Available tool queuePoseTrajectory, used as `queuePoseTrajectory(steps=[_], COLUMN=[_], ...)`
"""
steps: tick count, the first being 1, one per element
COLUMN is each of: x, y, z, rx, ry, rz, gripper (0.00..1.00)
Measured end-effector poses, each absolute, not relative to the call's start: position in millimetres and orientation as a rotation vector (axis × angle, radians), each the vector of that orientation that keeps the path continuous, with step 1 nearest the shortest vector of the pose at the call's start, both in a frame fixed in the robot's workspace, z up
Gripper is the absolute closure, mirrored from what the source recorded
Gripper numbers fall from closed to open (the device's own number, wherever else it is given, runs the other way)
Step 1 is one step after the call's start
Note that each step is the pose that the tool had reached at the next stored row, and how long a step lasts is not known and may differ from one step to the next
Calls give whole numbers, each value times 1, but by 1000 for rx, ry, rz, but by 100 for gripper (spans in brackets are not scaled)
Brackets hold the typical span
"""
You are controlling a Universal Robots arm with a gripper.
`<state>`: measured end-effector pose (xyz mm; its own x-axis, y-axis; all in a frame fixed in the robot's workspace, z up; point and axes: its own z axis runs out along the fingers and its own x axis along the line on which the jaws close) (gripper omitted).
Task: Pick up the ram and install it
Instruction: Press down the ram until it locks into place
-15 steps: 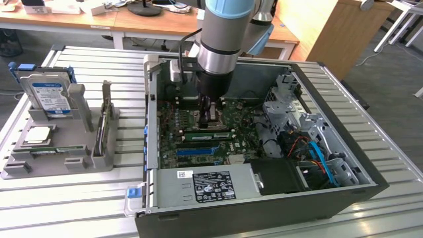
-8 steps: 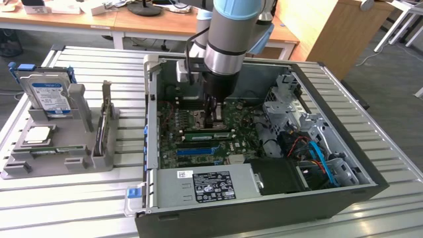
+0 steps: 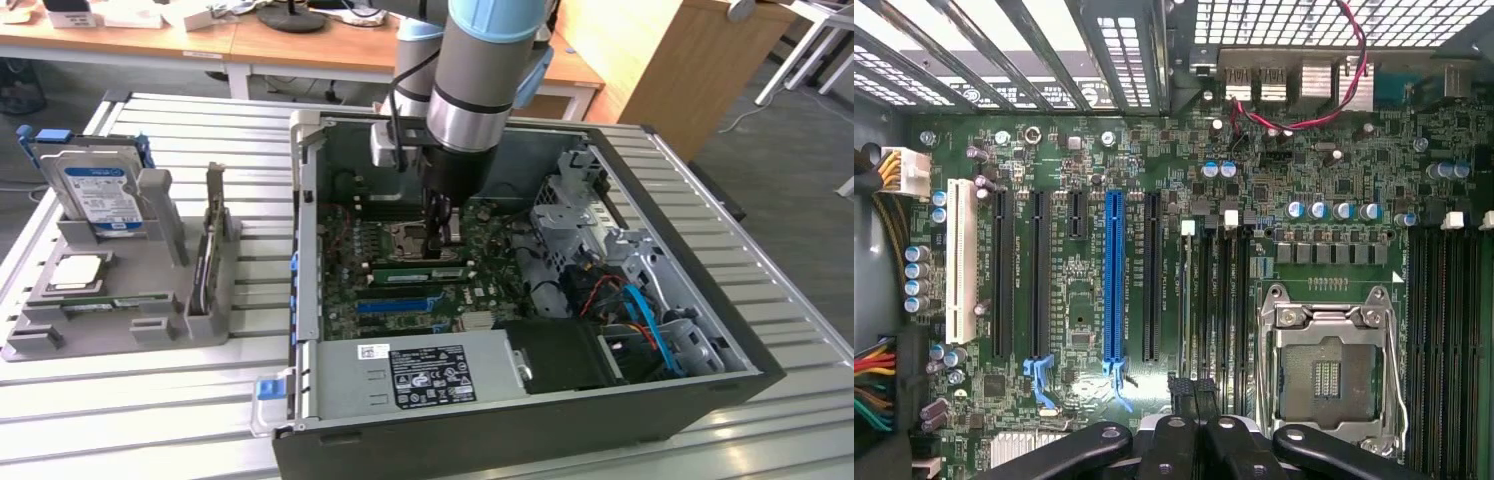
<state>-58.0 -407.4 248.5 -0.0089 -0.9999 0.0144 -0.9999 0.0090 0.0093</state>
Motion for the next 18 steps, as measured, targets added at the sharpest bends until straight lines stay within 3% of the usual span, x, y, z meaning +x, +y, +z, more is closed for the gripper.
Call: queuePoseTrajectory(steps=[18], x=[-53], y=[-407], z=[249], rx=[2200], ry=[-2219], rz=[6], gripper=[89])
